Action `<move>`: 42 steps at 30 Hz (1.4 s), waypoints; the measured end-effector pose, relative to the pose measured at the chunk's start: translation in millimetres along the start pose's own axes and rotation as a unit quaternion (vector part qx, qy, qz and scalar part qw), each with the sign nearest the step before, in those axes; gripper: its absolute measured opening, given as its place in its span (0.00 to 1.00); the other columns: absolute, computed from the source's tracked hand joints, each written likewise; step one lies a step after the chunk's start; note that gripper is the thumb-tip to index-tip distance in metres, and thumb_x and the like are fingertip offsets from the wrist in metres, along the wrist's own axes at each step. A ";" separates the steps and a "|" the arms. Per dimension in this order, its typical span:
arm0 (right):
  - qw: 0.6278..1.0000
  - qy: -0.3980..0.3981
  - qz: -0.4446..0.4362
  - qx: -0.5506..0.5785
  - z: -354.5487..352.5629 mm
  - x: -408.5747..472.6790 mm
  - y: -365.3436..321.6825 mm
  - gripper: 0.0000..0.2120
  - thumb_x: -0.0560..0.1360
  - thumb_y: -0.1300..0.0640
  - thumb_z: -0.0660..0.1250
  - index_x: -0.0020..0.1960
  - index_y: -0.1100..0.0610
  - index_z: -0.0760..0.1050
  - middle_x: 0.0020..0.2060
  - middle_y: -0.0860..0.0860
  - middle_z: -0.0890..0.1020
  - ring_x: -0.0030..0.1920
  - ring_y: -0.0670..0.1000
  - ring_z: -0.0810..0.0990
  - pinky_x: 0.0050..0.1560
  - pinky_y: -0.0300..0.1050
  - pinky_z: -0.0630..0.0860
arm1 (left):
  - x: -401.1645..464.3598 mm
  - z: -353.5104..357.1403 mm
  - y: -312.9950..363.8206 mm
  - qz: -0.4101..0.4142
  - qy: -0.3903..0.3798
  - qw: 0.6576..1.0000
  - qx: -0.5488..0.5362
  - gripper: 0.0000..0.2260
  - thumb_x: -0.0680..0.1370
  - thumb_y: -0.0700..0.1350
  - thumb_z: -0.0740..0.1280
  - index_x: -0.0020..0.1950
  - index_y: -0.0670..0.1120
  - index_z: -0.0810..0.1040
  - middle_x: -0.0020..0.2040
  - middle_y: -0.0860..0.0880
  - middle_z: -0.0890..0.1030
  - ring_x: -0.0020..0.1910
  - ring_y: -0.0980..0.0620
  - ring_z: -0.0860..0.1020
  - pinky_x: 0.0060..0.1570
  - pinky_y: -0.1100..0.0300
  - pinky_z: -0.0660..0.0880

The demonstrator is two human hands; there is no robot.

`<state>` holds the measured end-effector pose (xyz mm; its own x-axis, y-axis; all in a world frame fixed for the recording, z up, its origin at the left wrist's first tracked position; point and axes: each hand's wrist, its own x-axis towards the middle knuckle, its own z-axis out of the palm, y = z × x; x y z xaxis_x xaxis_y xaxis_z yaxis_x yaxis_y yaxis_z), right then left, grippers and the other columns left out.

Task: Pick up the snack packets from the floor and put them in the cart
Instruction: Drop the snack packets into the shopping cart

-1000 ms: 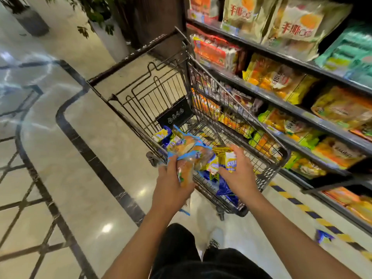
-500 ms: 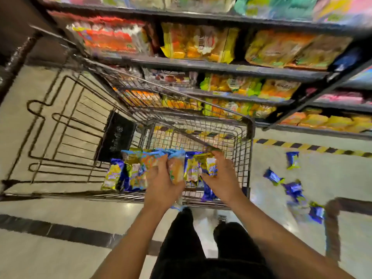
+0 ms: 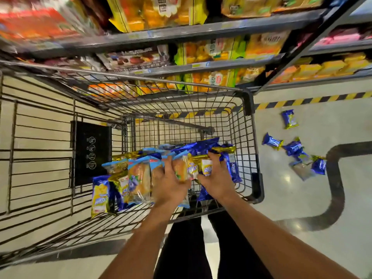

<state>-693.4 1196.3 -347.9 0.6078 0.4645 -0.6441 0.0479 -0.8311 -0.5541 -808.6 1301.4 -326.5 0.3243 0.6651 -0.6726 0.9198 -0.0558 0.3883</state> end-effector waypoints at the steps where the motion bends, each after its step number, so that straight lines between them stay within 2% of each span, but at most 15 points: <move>1: 1.000 0.001 0.005 -0.002 2.7 2.6 2.5 0.40 0.72 0.47 0.73 0.77 0.44 0.55 0.64 0.54 0.68 0.56 0.52 0.76 0.50 0.46 0.73 | 0.0 5.1 -0.9 0.004 0.005 1.000 0.003 0.45 0.69 0.60 0.74 0.76 0.63 0.48 0.69 0.46 0.64 0.65 0.41 0.71 0.61 0.48 0.74; 3: 1.000 0.010 0.016 -0.011 7.0 5.9 8.0 0.40 0.72 0.45 0.73 0.76 0.43 0.54 0.65 0.53 0.68 0.59 0.53 0.76 0.51 0.48 0.74 | -0.1 12.6 -2.0 0.013 0.010 1.000 -0.010 0.44 0.69 0.58 0.74 0.76 0.63 0.49 0.70 0.47 0.63 0.64 0.39 0.73 0.61 0.44 0.74; 5: 0.999 0.015 0.022 -0.023 11.0 7.2 13.0 0.41 0.71 0.43 0.73 0.76 0.42 0.53 0.66 0.54 0.67 0.61 0.55 0.74 0.53 0.50 0.74 | -0.5 19.5 -2.4 0.023 0.000 1.000 -0.016 0.45 0.69 0.59 0.72 0.77 0.64 0.47 0.74 0.48 0.59 0.68 0.38 0.70 0.62 0.39 0.73; 8: 0.999 0.010 0.028 -0.035 15.4 6.4 18.8 0.41 0.72 0.44 0.72 0.77 0.42 0.52 0.65 0.55 0.67 0.64 0.56 0.71 0.54 0.50 0.73 | -2.3 27.6 -3.6 0.032 -0.017 0.999 -0.004 0.46 0.68 0.61 0.69 0.77 0.67 0.42 0.78 0.48 0.53 0.75 0.38 0.63 0.65 0.37 0.70; 12: 0.999 0.004 0.034 -0.043 19.8 7.5 20.2 0.43 0.71 0.46 0.73 0.77 0.40 0.51 0.64 0.55 0.67 0.65 0.57 0.70 0.57 0.53 0.75 | 0.1 28.2 -4.9 0.022 -0.022 0.999 0.006 0.46 0.68 0.61 0.68 0.77 0.67 0.41 0.78 0.46 0.53 0.74 0.35 0.61 0.66 0.35 0.69; 19: 0.998 -0.038 0.026 -0.033 18.3 7.9 23.8 0.48 0.69 0.46 0.75 0.77 0.37 0.46 0.63 0.58 0.67 0.61 0.60 0.72 0.60 0.58 0.75 | 0.4 29.8 -8.2 0.026 -0.020 0.999 0.034 0.48 0.71 0.60 0.71 0.79 0.61 0.39 0.79 0.46 0.51 0.76 0.36 0.58 0.68 0.35 0.66; 22: 0.999 -0.034 0.017 -0.031 14.0 4.7 27.0 0.49 0.70 0.47 0.74 0.78 0.39 0.45 0.63 0.58 0.68 0.61 0.59 0.73 0.59 0.55 0.75 | -4.5 29.3 -7.6 0.017 -0.019 0.999 0.024 0.49 0.71 0.59 0.73 0.80 0.59 0.42 0.78 0.45 0.52 0.75 0.37 0.59 0.70 0.37 0.65; 26: 0.999 -0.035 0.016 -0.001 8.0 3.1 25.7 0.48 0.71 0.50 0.72 0.79 0.39 0.43 0.57 0.55 0.70 0.56 0.56 0.75 0.51 0.48 0.75 | -8.8 24.2 -5.2 0.000 -0.013 1.000 0.016 0.46 0.73 0.57 0.72 0.80 0.59 0.43 0.78 0.45 0.53 0.74 0.38 0.57 0.70 0.41 0.62; 28: 0.999 -0.030 0.017 0.009 4.9 2.6 23.8 0.48 0.71 0.51 0.72 0.79 0.39 0.43 0.58 0.55 0.71 0.55 0.55 0.75 0.51 0.48 0.74 | -9.2 20.4 -3.3 -0.001 -0.012 1.000 0.025 0.45 0.74 0.58 0.71 0.80 0.60 0.43 0.77 0.45 0.54 0.74 0.38 0.56 0.71 0.42 0.61; 33: 0.999 -0.006 0.017 0.028 -6.0 1.9 20.6 0.47 0.72 0.49 0.72 0.79 0.43 0.45 0.64 0.58 0.69 0.66 0.59 0.68 0.60 0.54 0.71 | -7.6 10.1 -2.1 0.018 0.009 1.000 0.011 0.44 0.73 0.60 0.70 0.78 0.63 0.42 0.76 0.45 0.57 0.72 0.40 0.59 0.71 0.44 0.62; 36: 0.999 0.011 0.018 0.027 -13.4 0.4 15.0 0.44 0.73 0.48 0.70 0.79 0.45 0.46 0.67 0.57 0.67 0.68 0.59 0.67 0.61 0.56 0.71 | -7.0 3.4 0.8 0.028 0.027 0.999 0.015 0.43 0.74 0.60 0.70 0.79 0.60 0.45 0.75 0.44 0.58 0.72 0.40 0.60 0.73 0.43 0.60; 39: 0.998 0.049 0.012 0.031 -23.4 -1.4 6.7 0.42 0.74 0.49 0.69 0.79 0.47 0.48 0.69 0.57 0.66 0.70 0.59 0.65 0.63 0.57 0.69 | -10.5 -6.4 7.1 0.029 0.047 0.998 0.023 0.42 0.75 0.61 0.69 0.80 0.56 0.47 0.76 0.43 0.58 0.72 0.42 0.60 0.72 0.47 0.59; 42: 0.996 0.089 -0.007 0.032 -37.9 -5.3 -3.5 0.40 0.75 0.50 0.69 0.80 0.51 0.50 0.71 0.57 0.64 0.71 0.58 0.63 0.65 0.54 0.67 | -14.0 -19.2 14.8 0.055 0.075 0.995 0.035 0.40 0.76 0.65 0.65 0.81 0.54 0.48 0.75 0.43 0.59 0.72 0.42 0.60 0.72 0.47 0.59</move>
<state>-666.7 1185.1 -322.6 0.7381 0.4105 -0.5354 0.0105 -0.8005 -0.5993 -803.8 1305.5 -299.2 0.3921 0.7558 -0.5244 0.8952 -0.1822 0.4067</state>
